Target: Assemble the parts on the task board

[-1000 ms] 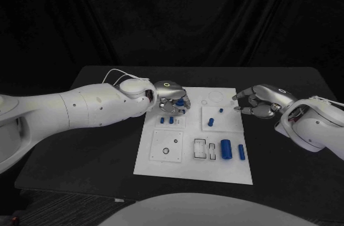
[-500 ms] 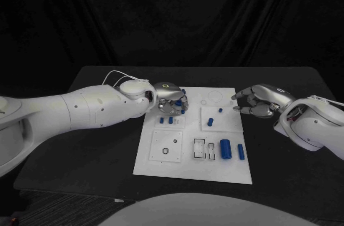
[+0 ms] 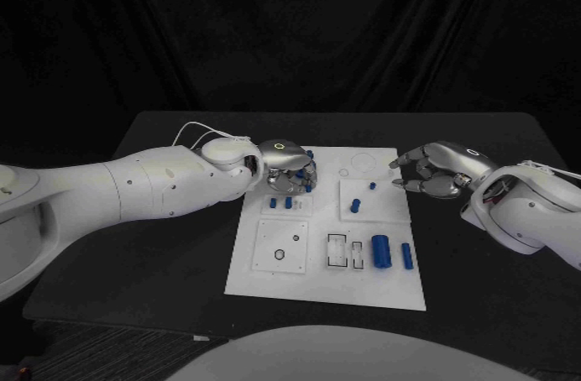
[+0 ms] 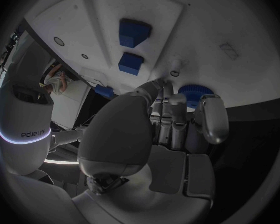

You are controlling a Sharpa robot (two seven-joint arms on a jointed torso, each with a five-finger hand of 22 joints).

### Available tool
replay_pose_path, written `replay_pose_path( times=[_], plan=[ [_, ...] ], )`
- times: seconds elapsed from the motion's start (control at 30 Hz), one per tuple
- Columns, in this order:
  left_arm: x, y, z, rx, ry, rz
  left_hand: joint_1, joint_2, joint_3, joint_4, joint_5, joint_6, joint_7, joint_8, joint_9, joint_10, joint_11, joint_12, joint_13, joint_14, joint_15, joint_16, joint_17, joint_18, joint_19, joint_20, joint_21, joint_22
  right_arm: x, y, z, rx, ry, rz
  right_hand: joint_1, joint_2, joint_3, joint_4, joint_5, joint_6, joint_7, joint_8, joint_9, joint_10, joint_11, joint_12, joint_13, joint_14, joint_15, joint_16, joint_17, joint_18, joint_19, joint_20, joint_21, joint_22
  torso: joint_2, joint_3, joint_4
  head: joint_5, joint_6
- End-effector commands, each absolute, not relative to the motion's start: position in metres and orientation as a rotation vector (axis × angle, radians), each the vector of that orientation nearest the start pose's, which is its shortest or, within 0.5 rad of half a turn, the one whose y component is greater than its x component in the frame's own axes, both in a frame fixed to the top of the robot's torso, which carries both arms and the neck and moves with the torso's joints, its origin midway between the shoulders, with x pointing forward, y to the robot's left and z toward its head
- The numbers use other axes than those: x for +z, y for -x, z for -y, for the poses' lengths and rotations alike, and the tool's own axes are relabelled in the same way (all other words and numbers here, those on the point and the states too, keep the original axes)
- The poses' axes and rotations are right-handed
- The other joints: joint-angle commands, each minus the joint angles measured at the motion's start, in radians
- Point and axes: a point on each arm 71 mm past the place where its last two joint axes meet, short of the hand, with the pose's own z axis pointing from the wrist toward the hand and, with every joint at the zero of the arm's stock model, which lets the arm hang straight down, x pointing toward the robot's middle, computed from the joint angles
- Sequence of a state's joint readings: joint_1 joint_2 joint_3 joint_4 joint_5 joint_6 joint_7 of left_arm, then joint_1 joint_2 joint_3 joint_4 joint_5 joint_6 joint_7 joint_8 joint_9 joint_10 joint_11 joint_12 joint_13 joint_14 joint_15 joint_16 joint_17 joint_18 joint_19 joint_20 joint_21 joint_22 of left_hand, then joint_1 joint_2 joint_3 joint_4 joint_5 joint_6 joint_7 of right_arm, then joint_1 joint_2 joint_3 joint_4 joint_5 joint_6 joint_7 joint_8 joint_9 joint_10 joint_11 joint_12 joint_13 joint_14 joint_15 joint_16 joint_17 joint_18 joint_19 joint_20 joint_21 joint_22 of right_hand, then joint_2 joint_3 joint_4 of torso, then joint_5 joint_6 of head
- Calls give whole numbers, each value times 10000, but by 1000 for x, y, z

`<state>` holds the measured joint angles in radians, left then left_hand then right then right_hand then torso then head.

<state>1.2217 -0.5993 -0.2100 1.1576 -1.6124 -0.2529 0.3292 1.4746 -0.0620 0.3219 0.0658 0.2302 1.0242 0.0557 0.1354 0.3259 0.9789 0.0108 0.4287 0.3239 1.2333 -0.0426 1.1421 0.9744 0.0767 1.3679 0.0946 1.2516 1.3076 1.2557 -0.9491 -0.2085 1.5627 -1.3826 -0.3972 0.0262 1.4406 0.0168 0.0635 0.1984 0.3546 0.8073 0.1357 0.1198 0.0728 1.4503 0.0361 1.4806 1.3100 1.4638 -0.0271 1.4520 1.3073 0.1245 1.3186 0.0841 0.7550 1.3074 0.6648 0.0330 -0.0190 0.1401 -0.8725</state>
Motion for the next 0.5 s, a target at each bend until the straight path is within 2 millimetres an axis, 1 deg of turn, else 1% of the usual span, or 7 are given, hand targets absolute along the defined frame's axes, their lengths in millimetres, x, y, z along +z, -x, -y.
replay_pose_path(
  times=[0.03,0.3,0.37,0.5],
  plan=[
    [-252,-505,-159,-8043,-7337,-16611,-25,121,-3,-39,53,114,5,81,97,81,-11,38,26,59,-13,35,-2,-65,54,-12,36,1712,-209,-460,238,6877,1777,-16776,-37,-17,30,16,10,46,1,-3,7,26,25,-29,1641,596,13,37,1706,76,38,-16,47,889,-3,6,5,5,-1],
    [-252,-504,-160,-8144,-7403,-16544,-99,148,-31,-69,129,410,37,204,139,176,-26,70,42,57,-30,-24,-78,-62,48,-22,23,1704,-209,-460,238,6834,1763,-16837,-36,-16,35,16,6,52,1,-2,7,18,24,-35,1634,591,13,24,1695,82,29,-17,14,881,-2,-2,2,0,-1],
    [-252,-504,-161,-8163,-7401,-16440,-99,148,-31,-69,129,410,37,204,139,176,-26,70,42,57,-30,-24,-78,-62,48,-22,23,1704,-210,-460,238,6821,1757,-16855,-36,-16,35,16,6,52,1,-2,7,18,24,-35,1634,591,13,24,1695,82,29,-17,14,881,-1,2,1,5,-1],
    [-250,-503,-163,-8172,-7364,-16184,-141,145,-20,-79,243,410,64,177,126,156,1,-7,-9,68,-23,-43,-105,-66,64,-27,46,1709,-210,-461,238,6800,1747,-16875,-36,-19,39,15,1,52,2,-4,6,8,25,-44,1624,589,13,19,1691,84,27,-17,2,879,-3,2,6,2,-1]
  ],
)
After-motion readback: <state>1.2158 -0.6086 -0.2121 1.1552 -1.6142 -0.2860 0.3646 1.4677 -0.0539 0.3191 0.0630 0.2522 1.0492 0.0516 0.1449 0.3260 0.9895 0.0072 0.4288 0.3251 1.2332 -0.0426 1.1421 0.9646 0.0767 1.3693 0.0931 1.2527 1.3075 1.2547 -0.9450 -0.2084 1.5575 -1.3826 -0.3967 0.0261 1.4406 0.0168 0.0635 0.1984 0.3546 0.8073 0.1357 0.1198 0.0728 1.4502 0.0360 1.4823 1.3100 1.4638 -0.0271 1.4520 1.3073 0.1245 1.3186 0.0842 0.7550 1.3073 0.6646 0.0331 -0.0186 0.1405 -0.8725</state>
